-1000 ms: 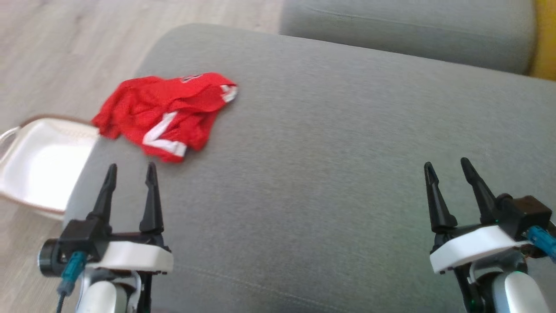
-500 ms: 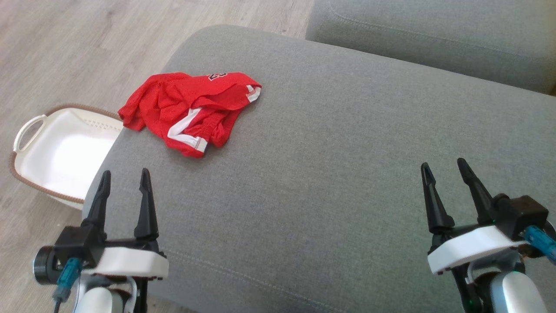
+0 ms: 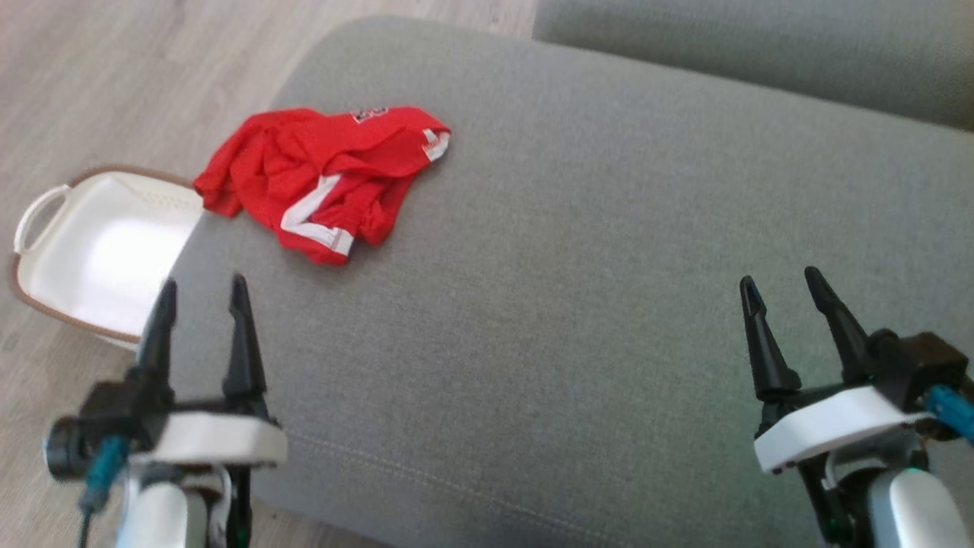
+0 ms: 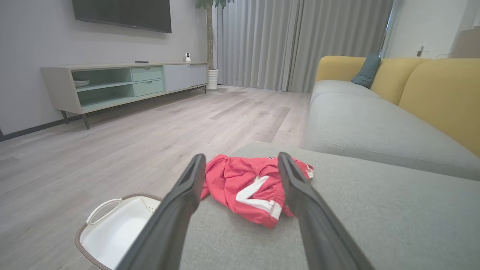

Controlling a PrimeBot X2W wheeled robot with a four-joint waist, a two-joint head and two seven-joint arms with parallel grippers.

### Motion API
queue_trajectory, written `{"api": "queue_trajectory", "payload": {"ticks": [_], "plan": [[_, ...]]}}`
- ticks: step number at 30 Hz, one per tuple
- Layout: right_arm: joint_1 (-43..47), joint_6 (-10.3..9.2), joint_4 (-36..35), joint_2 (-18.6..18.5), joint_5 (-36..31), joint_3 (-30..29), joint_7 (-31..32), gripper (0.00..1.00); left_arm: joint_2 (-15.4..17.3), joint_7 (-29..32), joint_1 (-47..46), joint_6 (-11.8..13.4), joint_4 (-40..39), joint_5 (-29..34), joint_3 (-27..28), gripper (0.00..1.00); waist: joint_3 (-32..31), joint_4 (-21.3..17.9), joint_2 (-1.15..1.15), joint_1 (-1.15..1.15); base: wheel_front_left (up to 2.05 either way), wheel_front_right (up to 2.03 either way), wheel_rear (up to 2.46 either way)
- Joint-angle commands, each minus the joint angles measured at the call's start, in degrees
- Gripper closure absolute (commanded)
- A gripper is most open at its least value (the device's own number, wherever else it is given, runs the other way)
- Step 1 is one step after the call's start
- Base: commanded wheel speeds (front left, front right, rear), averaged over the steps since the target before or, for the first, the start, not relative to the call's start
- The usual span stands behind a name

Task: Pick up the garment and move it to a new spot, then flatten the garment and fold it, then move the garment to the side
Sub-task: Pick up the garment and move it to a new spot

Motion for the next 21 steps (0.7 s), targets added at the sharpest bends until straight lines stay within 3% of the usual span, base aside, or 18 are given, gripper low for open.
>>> {"api": "queue_trajectory", "payload": {"ticks": [1, 5, 9, 15, 21], "plan": [[-3.0, -0.05, -2.7, -1.6, -0.3, 1.4, 0.8, 0.00, 0.0, -0.3, -4.9, 0.4, -2.2, -0.4, 2.4, 0.00, 2.1, -0.7, 0.00, 0.00, 0.00, 0.00, 0.00], [-5.4, -0.05, -5.5, -4.1, -1.1, 2.3, 3.0, 0.00, -0.2, -0.3, -10.6, 0.7, -1.2, -1.3, 2.2, 0.00, 7.7, -2.2, 0.00, 0.00, 0.00, 0.00, 0.00], [-8.3, -0.05, -8.3, -6.3, -1.1, 2.1, 4.9, 0.00, -0.3, -0.3, -18.6, -0.4, 6.1, -3.2, 2.4, 0.00, 13.8, -3.8, 0.00, 0.00, 0.00, 0.00, 0.00], [-9.7, -0.05, -10.3, -8.2, -0.8, 1.3, 6.6, 0.00, 0.1, -0.2, -31.7, -3.6, 28.0, -5.1, 1.9, 0.00, 19.5, -5.0, 0.00, 0.00, 0.00, 0.00, 0.00], [-10.4, -0.05, -10.8, -8.7, -0.3, 0.8, 6.9, 0.00, 1.7, 4.4, -42.2, -4.4, 48.4, -6.5, 2.2, 0.00, 21.4, -5.7, 0.00, 0.00, 0.00, 0.00, 0.00]]}}
